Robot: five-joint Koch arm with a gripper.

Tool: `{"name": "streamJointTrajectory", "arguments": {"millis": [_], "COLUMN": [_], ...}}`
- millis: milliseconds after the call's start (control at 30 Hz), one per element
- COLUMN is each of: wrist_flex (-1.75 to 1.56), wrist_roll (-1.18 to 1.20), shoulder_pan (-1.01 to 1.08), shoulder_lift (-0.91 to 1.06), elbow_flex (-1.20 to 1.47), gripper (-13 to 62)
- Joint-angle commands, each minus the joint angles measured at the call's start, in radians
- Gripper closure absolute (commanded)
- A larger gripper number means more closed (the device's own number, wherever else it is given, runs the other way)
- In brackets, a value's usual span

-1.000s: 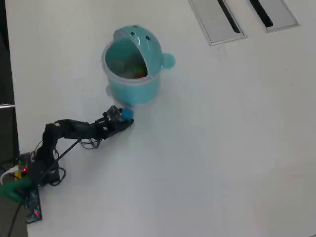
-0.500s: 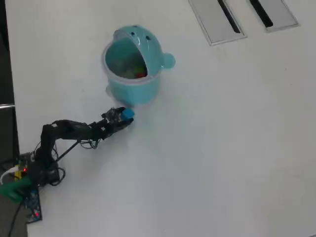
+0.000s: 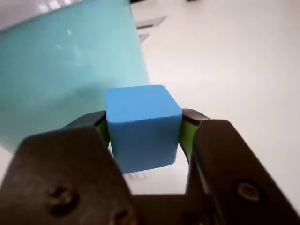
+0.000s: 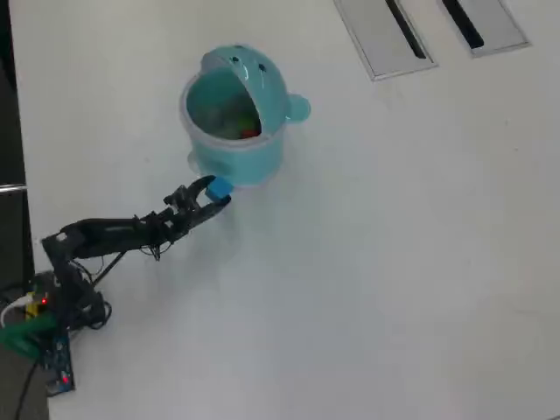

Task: Grasp RGB lego blocks and put them in the bin one by one.

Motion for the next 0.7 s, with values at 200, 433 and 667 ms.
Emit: {"name": "streamJointTrajectory", "arguments": {"millis": [200, 433, 667], "wrist_flex": [0.038, 0.084, 0.276], "wrist_roll": [0.067, 0.115, 0.106], "shoulder_pan": [0.014, 0.014, -0.017], "shoulder_lift": [0.176, 0.256, 0.325], "elbow_flex": [-0.043, -0.091, -0.267], "gripper": [29.9, 29.9, 29.9]}}
